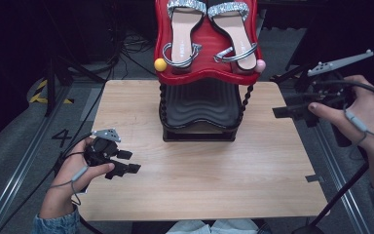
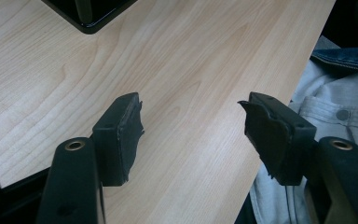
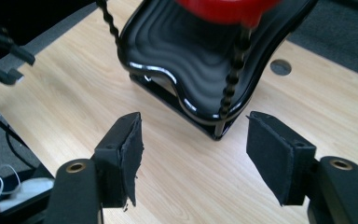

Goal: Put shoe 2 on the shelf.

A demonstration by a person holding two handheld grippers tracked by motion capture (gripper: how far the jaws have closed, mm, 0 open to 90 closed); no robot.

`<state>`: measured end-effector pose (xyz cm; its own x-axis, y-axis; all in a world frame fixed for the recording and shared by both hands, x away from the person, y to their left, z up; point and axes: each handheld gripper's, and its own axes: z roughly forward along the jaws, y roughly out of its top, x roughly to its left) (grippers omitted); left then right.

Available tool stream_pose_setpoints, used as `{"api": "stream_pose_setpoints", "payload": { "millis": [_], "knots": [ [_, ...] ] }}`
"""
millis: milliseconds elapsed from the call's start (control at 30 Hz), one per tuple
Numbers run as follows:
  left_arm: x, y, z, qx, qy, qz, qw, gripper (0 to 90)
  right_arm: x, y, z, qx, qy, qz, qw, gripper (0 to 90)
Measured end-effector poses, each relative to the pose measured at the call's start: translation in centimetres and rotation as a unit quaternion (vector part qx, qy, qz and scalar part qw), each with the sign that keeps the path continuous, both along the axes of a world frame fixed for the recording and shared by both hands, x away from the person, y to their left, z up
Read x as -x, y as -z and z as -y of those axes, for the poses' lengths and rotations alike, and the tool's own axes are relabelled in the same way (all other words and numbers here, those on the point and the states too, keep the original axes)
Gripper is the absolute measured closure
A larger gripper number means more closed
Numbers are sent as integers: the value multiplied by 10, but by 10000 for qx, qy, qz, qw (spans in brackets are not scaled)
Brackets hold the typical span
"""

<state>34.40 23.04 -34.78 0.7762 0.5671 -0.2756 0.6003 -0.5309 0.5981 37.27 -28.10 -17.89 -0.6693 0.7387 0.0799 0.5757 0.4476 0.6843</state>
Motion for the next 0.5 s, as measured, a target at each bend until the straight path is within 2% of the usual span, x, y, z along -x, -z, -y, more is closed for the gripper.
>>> {"api": "stream_pose_setpoints", "payload": {
  "millis": [233, 333, 500],
  "knots": [
    [-2, 1, 0, -27, 14, -13, 10000, 370, 5, 39, 12, 24, -114, -62, 9999, 374],
    [-2, 1, 0, -17, 8, -9, 10000, 369, 6, 48, 15, 56, -166, -30, 9998, 376],
    [-2, 1, -2, -27, -56, 11, 10000, 362, 7, 72, 22, -14, -257, -106, 9996, 377]
  ]
}}
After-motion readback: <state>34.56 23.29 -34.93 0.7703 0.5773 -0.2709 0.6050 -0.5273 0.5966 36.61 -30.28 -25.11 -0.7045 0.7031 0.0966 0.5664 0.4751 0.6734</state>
